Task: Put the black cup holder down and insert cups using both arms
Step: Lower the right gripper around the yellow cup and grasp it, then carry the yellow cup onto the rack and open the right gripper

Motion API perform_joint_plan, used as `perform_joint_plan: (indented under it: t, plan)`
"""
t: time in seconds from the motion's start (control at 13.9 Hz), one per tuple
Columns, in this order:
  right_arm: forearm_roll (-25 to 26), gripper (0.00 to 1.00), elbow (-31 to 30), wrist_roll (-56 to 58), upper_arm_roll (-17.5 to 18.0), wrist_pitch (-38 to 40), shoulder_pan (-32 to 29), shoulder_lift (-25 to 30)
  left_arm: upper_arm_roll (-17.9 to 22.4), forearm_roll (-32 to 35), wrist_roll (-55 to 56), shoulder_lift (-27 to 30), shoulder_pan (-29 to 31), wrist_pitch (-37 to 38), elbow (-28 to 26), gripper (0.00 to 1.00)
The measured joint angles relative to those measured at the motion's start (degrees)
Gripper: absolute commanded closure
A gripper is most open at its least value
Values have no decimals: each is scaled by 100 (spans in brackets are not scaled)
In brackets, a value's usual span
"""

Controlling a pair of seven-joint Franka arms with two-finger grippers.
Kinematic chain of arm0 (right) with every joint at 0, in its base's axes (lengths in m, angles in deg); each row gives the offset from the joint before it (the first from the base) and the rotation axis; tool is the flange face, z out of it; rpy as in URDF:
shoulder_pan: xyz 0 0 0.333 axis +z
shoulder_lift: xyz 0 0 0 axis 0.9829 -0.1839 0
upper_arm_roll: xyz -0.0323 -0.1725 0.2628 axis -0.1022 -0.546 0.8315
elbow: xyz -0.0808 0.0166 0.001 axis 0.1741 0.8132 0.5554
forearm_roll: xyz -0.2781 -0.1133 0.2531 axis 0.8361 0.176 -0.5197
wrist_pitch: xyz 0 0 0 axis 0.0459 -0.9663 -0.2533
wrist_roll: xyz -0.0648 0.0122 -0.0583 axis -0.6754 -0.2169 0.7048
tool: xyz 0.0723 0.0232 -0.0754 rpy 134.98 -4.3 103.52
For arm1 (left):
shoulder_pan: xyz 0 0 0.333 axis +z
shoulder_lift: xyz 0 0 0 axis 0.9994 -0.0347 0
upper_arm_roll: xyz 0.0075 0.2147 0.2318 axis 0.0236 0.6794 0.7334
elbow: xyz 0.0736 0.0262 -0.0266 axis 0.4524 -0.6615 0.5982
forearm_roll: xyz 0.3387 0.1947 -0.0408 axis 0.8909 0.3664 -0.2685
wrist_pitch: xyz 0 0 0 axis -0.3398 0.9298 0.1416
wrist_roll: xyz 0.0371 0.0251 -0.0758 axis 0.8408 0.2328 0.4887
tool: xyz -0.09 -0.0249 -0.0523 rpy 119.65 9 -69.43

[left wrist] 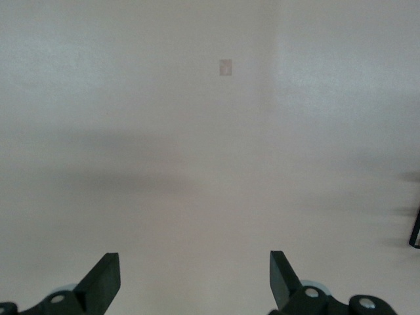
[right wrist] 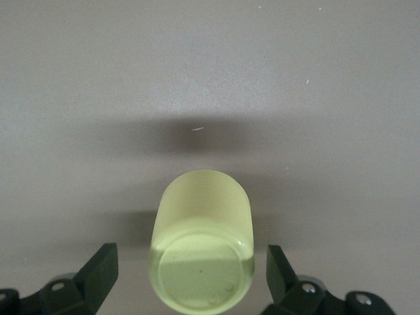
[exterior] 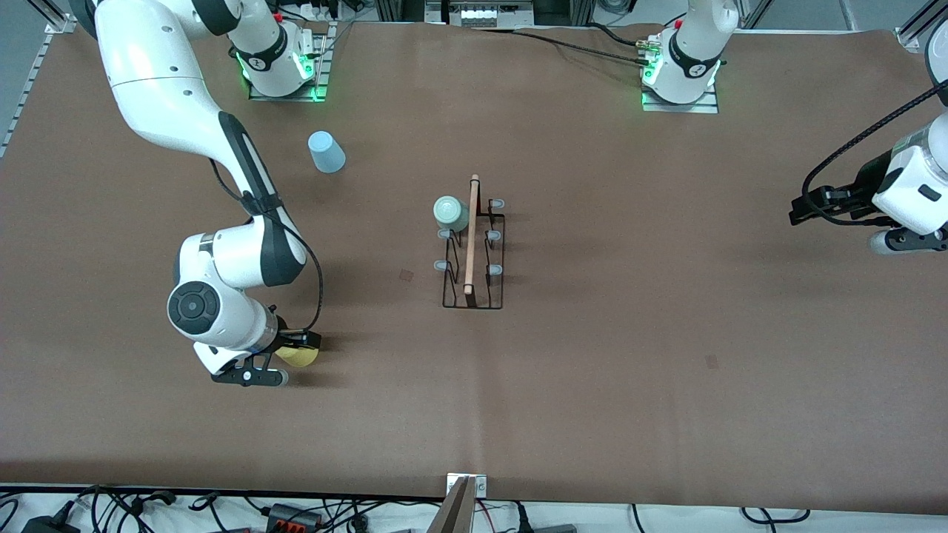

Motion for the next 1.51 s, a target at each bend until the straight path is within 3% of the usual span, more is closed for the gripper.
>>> perform_joint_plan:
  t: [0.07, 0.14, 0.36, 0.65, 1.0, 1.22, 1.51]
  plan:
    - [0, 65, 6, 6, 0, -58, -2, -26, -1, 0, 0, 0, 0, 0, 0, 0]
    - [1, 78, 8, 7, 0, -115, -4, -47, -1, 0, 0, 0, 0, 0, 0, 0]
    - [10, 89, 72, 21, 5, -108, -2, -61, -1, 0, 0, 0, 1, 0, 0, 0]
    - [8, 90, 310, 1, 224, 573, 86, 252, -1, 0, 0, 0, 1, 0, 1, 0]
    - [4, 90, 433, -1050, 1033, 1698, 455, 1195, -1, 0, -1, 0, 5, 0, 2, 0]
    - [4, 90, 485, -1826, 1562, 1746, 546, 1204, -1, 0, -1, 0, 7, 0, 2, 0]
    - [6, 90, 590, -2448, 1630, 1598, 865, 1148, -1, 0, -1, 0, 7, 0, 2, 0]
